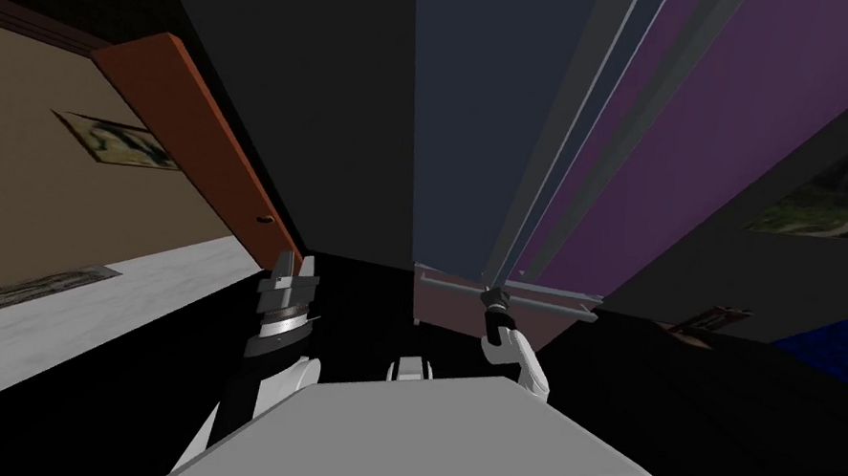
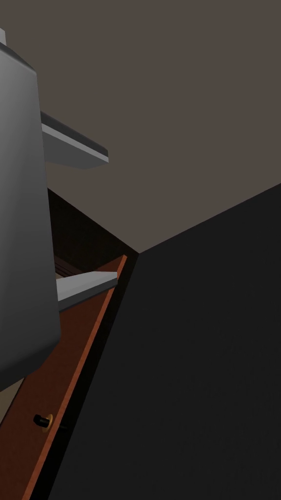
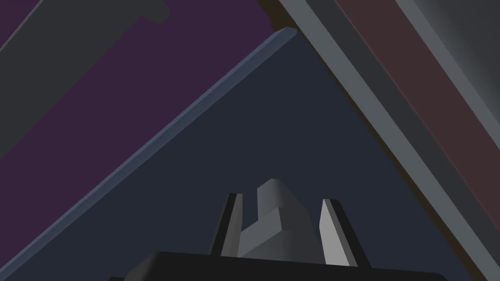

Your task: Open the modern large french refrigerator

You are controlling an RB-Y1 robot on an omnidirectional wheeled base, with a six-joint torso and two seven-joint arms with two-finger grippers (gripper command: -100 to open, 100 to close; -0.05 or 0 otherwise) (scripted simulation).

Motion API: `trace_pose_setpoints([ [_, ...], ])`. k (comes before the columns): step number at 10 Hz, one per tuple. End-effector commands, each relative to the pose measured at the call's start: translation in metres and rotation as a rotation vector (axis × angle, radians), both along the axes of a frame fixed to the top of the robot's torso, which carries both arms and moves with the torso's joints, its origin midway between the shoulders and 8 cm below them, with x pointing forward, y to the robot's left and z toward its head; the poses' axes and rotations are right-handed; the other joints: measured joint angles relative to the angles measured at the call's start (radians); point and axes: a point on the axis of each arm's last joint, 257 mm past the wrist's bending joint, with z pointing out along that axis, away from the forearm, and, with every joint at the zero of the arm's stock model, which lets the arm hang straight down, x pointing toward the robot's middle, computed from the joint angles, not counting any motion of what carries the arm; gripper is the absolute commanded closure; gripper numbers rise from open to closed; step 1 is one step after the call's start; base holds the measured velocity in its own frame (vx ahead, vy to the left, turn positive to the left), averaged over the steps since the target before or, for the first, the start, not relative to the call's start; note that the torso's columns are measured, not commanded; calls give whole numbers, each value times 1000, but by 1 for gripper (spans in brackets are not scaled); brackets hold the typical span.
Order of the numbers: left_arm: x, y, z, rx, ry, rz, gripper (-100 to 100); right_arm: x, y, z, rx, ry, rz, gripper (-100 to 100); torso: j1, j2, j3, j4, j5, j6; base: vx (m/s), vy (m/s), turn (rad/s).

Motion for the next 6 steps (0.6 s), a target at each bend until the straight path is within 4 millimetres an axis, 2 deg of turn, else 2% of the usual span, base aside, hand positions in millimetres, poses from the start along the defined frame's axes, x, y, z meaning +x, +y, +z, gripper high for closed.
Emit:
trace_pose_setpoints([
  [1,0,0,0,0,0,0,0,-8,-13,10,-1,-20,-42,100,-3,-2,-2,1,1,1,-27,247,-149],
  [5,0,0,0,0,0,0,0,-26,-40,14,-3,-25,-125,100,-3,1,-1,3,3,2,-22,296,-160],
  [6,0,0,0,0,0,0,0,-28,-38,2,5,0,-121,100,-4,1,0,3,3,3,-9,131,-62],
])
